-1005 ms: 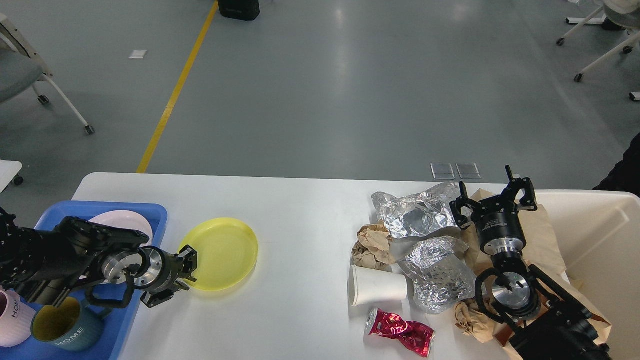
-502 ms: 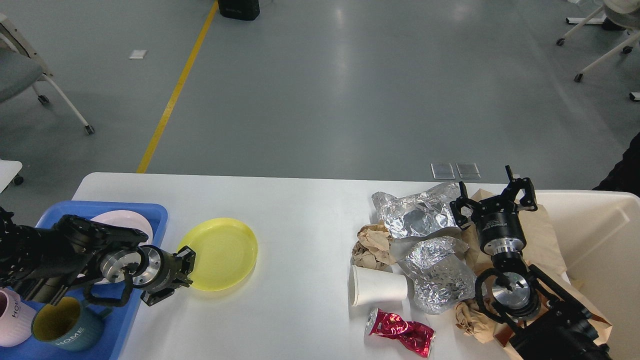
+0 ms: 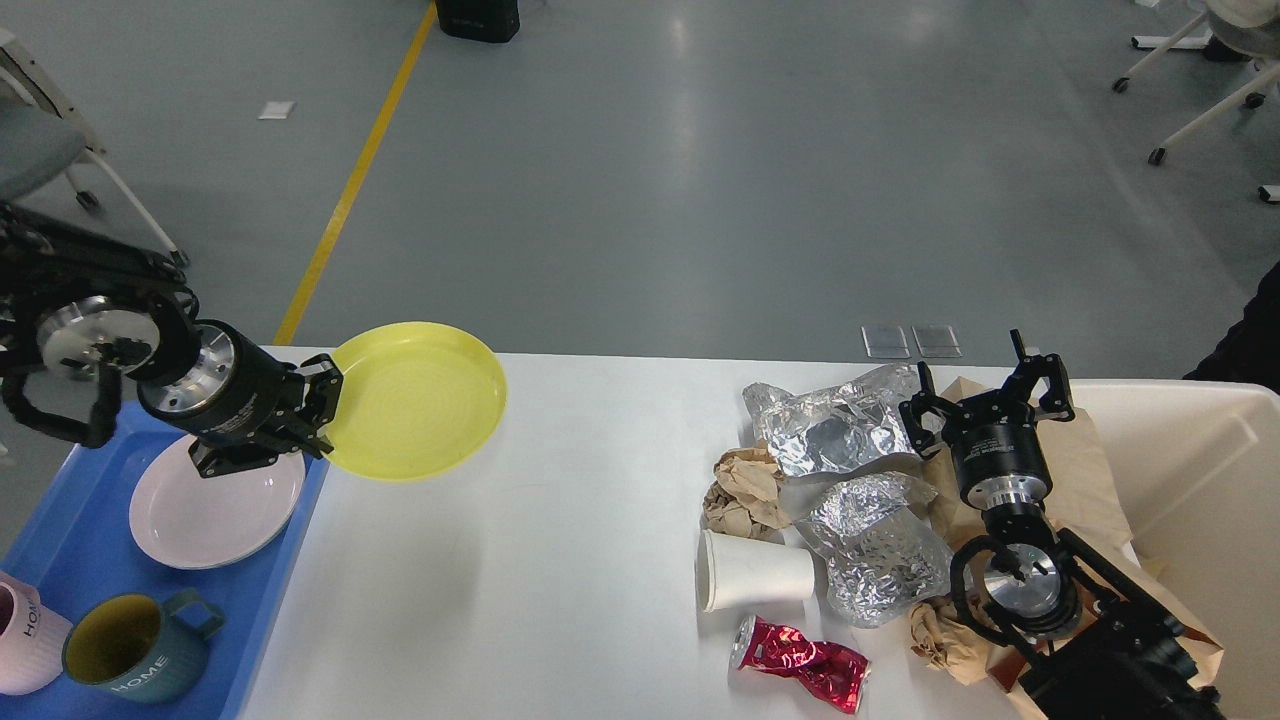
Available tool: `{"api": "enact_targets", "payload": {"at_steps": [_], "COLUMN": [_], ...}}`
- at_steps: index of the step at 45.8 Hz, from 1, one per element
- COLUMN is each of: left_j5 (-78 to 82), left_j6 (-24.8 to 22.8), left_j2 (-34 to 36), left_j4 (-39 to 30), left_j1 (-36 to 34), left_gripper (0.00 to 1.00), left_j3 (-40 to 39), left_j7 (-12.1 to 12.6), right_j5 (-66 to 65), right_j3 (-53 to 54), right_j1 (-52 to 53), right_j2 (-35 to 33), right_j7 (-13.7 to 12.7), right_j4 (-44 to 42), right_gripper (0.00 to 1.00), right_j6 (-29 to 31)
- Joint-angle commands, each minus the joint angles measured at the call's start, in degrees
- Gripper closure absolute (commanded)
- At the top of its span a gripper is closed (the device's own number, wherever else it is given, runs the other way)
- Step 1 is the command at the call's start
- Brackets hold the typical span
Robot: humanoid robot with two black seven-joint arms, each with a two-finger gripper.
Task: Tidy desktop
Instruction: 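Lift the yellow plate and carry it over the blue tray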
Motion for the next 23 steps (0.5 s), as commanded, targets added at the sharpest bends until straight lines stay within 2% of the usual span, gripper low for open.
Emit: {"api": "enact_targets", "payload": {"at_steps": [1,8,11,23], "left_j5": [-0.31,-1.89,-2.25,-2.16], "left_j6": [-7.08,-11.92,-13.50,-14.21], "left_j2": [0.05,-3.90,-5.22,-3.65], "left_j4": [-4.62,-9.72,-10.78,-8.06], "left_j1": [-10.43,-20.19,-22.30,-20.03], "left_gripper": [1.00,1.00,1.00,1.00], "left_j3": [5.85,13.49,15.43,17.72], "left_j7": [-3.54,-9.70,-11.37,-11.46], "right_j5": [0.01,0.01,0.01,0.01], "right_j3": [0.00,0.00,0.00,0.00], "right_j1": [0.01,0.01,0.01,0.01], "right_j2": [0.00,0.00,0.00,0.00], "right_j7": [-0.09,0.00,0.00,0.00], "right_j4": [0.01,0.01,0.01,0.01], "right_gripper": [0.00,0.00,0.00,0.00], "right_j6": [0.00,0.00,0.00,0.00]}}
